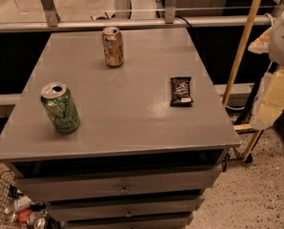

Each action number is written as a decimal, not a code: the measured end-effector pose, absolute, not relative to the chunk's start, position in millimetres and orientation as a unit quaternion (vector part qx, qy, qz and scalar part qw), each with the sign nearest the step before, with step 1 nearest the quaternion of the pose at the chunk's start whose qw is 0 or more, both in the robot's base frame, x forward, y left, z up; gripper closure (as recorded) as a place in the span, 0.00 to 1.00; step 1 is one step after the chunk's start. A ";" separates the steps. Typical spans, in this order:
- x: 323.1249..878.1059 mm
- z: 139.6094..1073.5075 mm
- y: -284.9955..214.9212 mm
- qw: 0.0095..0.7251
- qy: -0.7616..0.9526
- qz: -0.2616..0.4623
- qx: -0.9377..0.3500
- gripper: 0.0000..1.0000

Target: Knock green can over

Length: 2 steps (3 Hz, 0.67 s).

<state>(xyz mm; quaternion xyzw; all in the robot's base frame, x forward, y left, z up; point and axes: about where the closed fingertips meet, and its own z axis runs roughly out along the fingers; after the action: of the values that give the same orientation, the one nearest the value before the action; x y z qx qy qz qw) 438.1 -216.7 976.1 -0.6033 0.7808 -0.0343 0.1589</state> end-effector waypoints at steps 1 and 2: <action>438.2 976.2 -216.6 0.159 0.781 -0.034 -0.603 0.00; 453.4 969.4 -185.8 0.184 0.759 0.008 -0.625 0.00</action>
Offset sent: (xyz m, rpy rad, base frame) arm 0.0398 0.0849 -0.0197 0.2519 0.0397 0.2170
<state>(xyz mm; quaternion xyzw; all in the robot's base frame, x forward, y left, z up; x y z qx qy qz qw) 453.4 -185.8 969.4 -0.6250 0.7587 0.0080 0.1835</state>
